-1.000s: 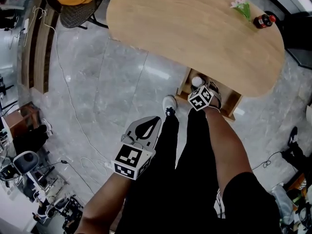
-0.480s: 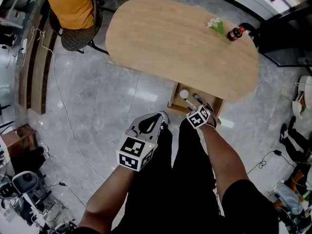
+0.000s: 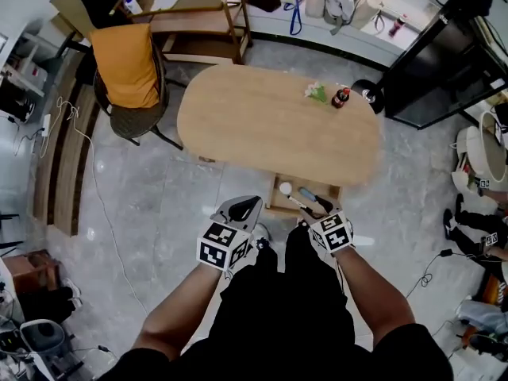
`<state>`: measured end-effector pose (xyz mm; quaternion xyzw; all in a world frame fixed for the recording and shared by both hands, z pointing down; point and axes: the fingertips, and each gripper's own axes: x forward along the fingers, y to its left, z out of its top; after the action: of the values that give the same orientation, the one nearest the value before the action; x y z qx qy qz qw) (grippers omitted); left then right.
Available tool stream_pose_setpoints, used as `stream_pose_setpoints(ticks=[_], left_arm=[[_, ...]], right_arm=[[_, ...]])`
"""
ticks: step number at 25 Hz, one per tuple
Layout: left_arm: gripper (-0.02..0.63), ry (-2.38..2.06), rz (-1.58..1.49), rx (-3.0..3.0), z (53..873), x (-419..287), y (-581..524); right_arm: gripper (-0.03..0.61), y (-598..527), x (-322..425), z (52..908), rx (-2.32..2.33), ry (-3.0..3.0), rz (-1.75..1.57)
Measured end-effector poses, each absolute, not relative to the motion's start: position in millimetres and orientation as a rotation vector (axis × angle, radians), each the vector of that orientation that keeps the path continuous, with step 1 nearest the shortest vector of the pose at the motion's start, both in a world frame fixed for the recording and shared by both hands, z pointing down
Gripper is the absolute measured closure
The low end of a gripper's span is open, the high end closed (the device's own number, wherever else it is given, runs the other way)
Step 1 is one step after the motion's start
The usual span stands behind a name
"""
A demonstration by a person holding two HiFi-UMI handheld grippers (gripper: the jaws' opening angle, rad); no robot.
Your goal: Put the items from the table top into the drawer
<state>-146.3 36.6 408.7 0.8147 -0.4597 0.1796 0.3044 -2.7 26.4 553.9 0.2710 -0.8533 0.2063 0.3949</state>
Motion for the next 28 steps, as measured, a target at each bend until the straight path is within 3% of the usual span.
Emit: stream_pose_setpoints(ticks=[3,9,16,28], left_arm=[[0.612,-1.173,0.461,2.185,391,-139,50],[0.612,-1.047,0.468,2.339,351,-100,72],[0.612,-1.131,0.358,2.389,301,-77,105],[0.612,-1.246,0.246,2.358,260,-2,219]], right_arm=[[0.466,34,4,470,0.836,-2.286,0.569],[0.555,66,30,347,1.045,-2.472,0.656],[0.575,122,49,279,1.011,-2.638,0.556],[0.574,251,124,246,0.992,-2.77,0.482]])
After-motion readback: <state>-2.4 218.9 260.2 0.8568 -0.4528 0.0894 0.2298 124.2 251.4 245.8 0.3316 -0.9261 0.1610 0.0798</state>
